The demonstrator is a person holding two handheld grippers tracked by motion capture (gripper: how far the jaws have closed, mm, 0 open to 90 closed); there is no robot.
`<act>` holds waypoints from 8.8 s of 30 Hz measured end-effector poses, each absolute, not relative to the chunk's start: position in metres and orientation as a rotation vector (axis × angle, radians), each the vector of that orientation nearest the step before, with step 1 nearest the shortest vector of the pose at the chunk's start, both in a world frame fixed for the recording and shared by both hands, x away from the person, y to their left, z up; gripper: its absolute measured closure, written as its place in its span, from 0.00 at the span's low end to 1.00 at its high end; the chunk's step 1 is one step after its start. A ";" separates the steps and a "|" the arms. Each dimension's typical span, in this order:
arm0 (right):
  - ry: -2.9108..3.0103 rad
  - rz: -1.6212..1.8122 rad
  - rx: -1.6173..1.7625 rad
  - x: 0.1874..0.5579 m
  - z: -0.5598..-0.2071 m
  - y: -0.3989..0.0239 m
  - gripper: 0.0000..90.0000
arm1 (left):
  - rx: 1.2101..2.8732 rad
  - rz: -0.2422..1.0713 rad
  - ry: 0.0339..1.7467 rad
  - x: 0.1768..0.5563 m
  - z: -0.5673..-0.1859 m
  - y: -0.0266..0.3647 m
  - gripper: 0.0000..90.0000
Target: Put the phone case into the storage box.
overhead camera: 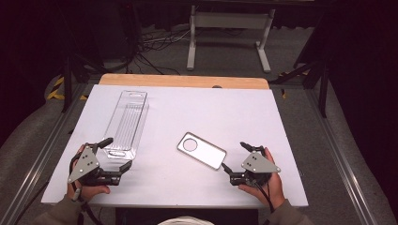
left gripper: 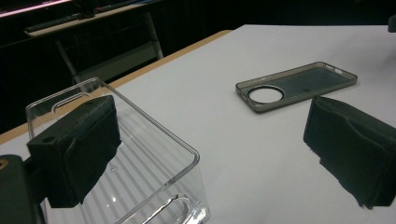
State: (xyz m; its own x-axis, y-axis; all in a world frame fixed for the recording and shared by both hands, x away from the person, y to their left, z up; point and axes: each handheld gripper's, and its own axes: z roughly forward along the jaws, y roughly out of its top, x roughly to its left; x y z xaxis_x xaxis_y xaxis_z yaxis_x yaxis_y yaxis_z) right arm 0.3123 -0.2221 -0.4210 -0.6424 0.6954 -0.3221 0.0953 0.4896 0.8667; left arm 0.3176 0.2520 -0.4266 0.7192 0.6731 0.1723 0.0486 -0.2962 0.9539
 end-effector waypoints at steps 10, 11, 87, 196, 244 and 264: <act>2.105 1.133 0.656 0.318 -0.417 -0.218 0.11 | 1.821 0.681 0.555 0.319 -0.427 0.247 0.04; 2.102 1.130 0.658 0.319 -0.416 -0.218 0.11 | 1.818 0.673 0.554 0.319 -0.428 0.248 0.04; 2.889 0.266 0.648 0.509 -0.419 -0.053 0.97 | 1.892 0.588 0.520 0.316 -0.436 0.243 0.05; 1.874 1.292 0.574 0.358 -0.342 -0.116 0.95 | 1.722 0.697 0.591 0.377 -0.364 0.128 0.88; 1.957 1.298 0.443 0.345 -0.359 -0.137 0.43 | 1.713 0.758 0.505 0.367 -0.349 0.145 0.89; 1.999 1.201 0.471 0.332 -0.388 -0.162 0.21 | 1.700 0.771 0.508 0.365 -0.346 0.151 0.89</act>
State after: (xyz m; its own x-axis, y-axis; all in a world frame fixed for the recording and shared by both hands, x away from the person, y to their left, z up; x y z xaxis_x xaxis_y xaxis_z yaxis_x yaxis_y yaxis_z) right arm 0.3317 -0.1623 -0.3878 -0.6554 0.6353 -0.4085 -0.0624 0.4934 0.8676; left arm 0.3652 0.1507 -0.3456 0.6911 0.6855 0.2292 -0.0594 -0.2621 0.9632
